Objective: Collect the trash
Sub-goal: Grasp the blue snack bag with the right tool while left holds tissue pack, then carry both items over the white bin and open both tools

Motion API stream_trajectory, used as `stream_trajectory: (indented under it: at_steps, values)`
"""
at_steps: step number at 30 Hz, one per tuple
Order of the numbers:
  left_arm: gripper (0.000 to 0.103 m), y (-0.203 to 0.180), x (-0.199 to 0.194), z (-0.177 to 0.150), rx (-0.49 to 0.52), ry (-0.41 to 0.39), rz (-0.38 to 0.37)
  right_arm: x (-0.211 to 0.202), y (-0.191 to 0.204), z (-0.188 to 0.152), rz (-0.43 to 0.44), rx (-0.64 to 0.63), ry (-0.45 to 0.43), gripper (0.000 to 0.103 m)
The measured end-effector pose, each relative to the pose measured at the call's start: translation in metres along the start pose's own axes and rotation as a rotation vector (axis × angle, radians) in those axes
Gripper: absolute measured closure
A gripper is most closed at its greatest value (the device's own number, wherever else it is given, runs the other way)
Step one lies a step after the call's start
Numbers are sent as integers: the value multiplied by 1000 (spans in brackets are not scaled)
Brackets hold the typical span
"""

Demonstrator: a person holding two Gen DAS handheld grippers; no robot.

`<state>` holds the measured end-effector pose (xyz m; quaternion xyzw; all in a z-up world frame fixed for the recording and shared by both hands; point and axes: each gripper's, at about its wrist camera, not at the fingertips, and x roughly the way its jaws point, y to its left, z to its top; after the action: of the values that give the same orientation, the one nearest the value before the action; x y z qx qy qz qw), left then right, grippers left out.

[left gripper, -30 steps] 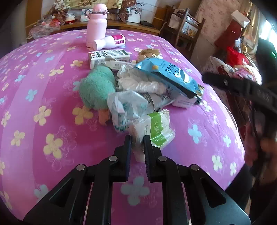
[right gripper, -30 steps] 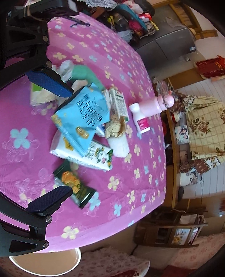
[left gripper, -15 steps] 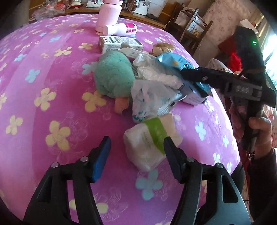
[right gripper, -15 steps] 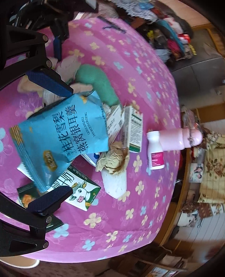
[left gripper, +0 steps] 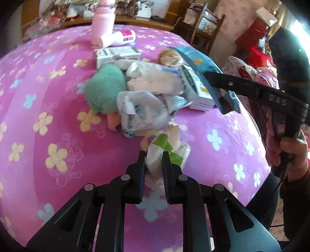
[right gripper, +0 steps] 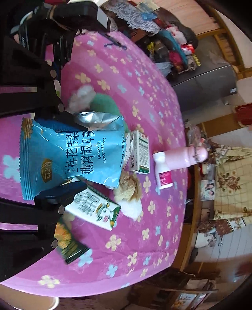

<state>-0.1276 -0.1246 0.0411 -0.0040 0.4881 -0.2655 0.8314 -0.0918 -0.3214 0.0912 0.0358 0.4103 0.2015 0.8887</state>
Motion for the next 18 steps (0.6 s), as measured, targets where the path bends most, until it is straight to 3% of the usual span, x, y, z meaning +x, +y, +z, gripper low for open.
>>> stream_trajectory:
  at_steps: [5, 11, 18]
  values:
    - [90, -28, -14, 2, 42, -24, -32, -38, -5, -23, 9, 32, -32, 55]
    - [90, -78, -15, 21, 112, -55, -85, -85, -39, -50, -119, 98, -73, 55]
    - [90, -160, 11, 45, 209, -60, -154, -139, -117, -87, -322, 268, -93, 54]
